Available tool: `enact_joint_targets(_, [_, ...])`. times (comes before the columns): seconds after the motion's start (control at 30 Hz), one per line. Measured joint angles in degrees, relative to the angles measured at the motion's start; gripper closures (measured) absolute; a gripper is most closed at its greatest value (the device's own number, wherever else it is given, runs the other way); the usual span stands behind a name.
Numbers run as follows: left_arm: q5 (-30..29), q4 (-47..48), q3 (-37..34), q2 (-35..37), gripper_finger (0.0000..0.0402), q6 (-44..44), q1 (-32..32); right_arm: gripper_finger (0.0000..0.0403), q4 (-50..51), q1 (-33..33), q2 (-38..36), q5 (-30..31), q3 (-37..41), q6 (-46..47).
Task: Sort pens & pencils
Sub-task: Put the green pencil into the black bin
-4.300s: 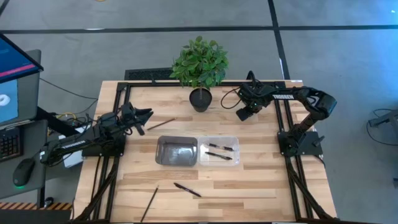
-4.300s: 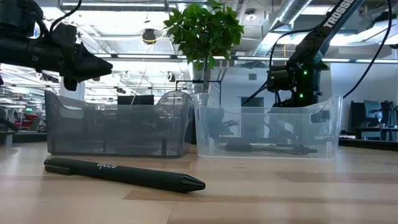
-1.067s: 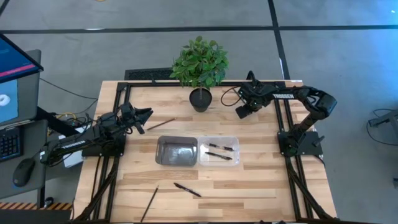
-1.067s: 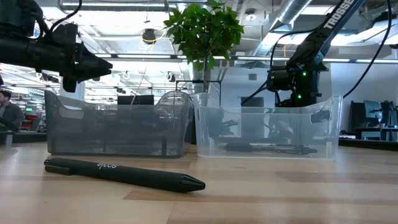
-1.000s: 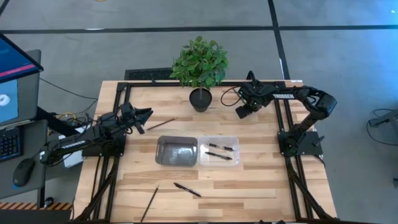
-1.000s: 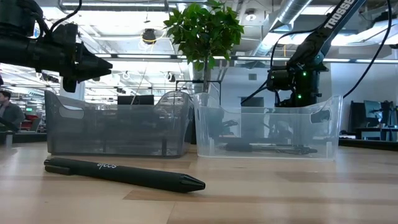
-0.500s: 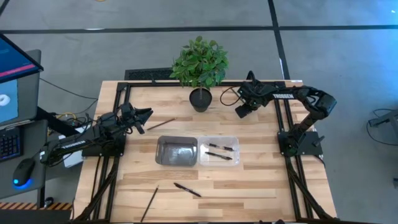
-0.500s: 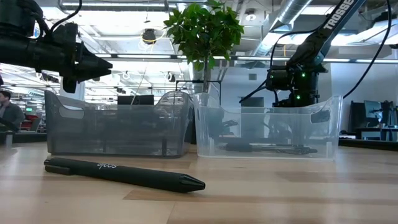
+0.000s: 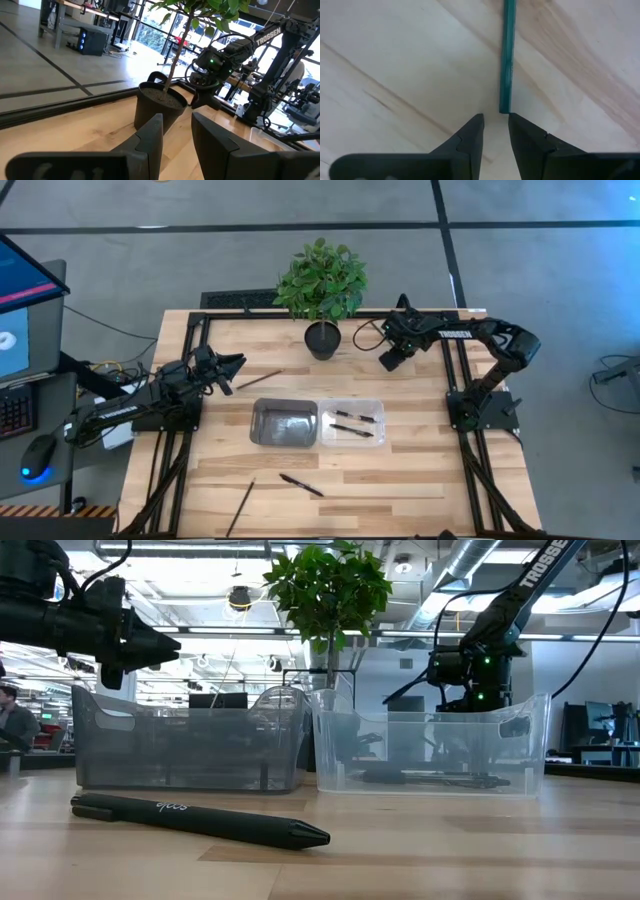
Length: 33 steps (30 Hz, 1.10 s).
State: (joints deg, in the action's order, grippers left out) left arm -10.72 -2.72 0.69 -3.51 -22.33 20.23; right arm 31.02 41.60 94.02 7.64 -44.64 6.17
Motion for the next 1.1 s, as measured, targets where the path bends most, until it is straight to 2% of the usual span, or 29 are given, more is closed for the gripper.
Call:
enact_joint_targets(0.27, [0.0, 0.0, 0.0, 0.0, 0.0308, 0.0, 0.0, 0.0283, -0.43, -0.97, 0.0, 0.51, 0.0, -3.25])
enact_joint_targets(1.1, [0.0, 0.02, 0.0, 0.0, 0.0308, 0.02, -0.02, 0.0281, -0.63, -1.83, 0.0, 0.2, 0.02, -2.77])
